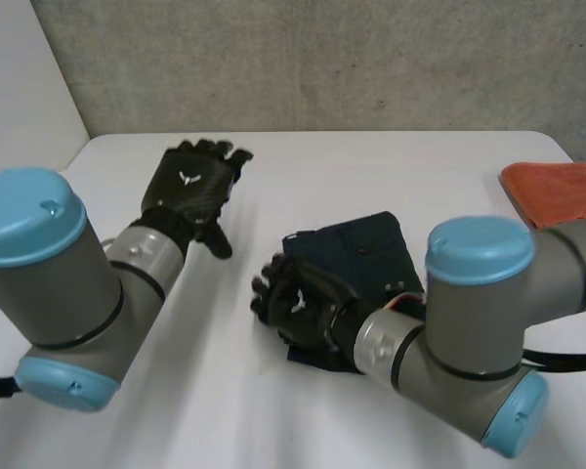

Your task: Fold the laundry.

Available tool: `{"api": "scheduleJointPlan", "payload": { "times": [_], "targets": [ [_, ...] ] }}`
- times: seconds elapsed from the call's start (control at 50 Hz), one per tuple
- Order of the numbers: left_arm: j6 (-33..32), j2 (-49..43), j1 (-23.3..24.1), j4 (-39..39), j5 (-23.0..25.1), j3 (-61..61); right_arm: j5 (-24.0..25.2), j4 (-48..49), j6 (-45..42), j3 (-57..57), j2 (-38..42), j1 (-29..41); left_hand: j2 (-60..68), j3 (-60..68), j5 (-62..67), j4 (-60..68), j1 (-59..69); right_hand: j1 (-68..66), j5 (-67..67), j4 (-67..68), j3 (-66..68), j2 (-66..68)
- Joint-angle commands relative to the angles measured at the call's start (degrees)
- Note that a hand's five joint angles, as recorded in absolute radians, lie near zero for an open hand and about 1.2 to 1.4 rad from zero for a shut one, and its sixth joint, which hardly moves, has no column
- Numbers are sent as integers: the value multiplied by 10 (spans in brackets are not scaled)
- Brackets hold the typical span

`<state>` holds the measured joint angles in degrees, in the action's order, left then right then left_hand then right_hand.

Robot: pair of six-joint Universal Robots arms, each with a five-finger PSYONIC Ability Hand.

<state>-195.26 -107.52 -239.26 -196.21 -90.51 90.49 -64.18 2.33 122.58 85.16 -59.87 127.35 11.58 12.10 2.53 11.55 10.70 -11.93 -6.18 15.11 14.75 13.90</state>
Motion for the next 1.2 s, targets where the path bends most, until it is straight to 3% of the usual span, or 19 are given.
{"api": "scheduleJointPlan", "payload": {
  "times": [0.02,0.08,0.18,0.34,0.52,0.7,0.9,1.08,1.2],
  "targets": [
    [30,-24,26,1,-1,-91,-36,-12,352,-9,-112,-83,0,-5,-10,0,9,19,62,-51,-47,-39],
    [48,-41,40,5,1,-123,-54,-59,476,-16,-135,-142,1,-4,-8,2,10,19,62,-51,-47,-39],
    [80,-93,92,23,6,-183,-60,-121,557,-30,-140,-198,20,15,10,20,29,19,62,-51,-47,-39],
    [86,-210,142,115,-5,-250,-63,-129,508,-39,-62,-204,22,16,12,22,30,19,62,-51,-47,-39],
    [84,-278,136,149,-21,-264,-72,-110,464,-81,62,-204,23,18,14,24,32,19,62,-51,-47,-39],
    [71,-317,115,239,-23,-287,-105,-84,405,-83,78,-204,25,20,16,25,34,19,62,-51,-47,-39],
    [72,-227,109,233,-11,-282,-103,-81,380,-82,48,-205,-2,-7,-11,-2,7,19,62,-51,-47,-39],
    [73,-75,92,233,30,-240,-118,-53,383,-17,-96,-209,0,-5,-10,0,9,19,62,-51,-47,-39],
    [77,-27,70,253,60,-218,-136,-32,380,82,-188,-195,8,3,-1,8,17,19,62,-51,-47,-39]
  ]
}}
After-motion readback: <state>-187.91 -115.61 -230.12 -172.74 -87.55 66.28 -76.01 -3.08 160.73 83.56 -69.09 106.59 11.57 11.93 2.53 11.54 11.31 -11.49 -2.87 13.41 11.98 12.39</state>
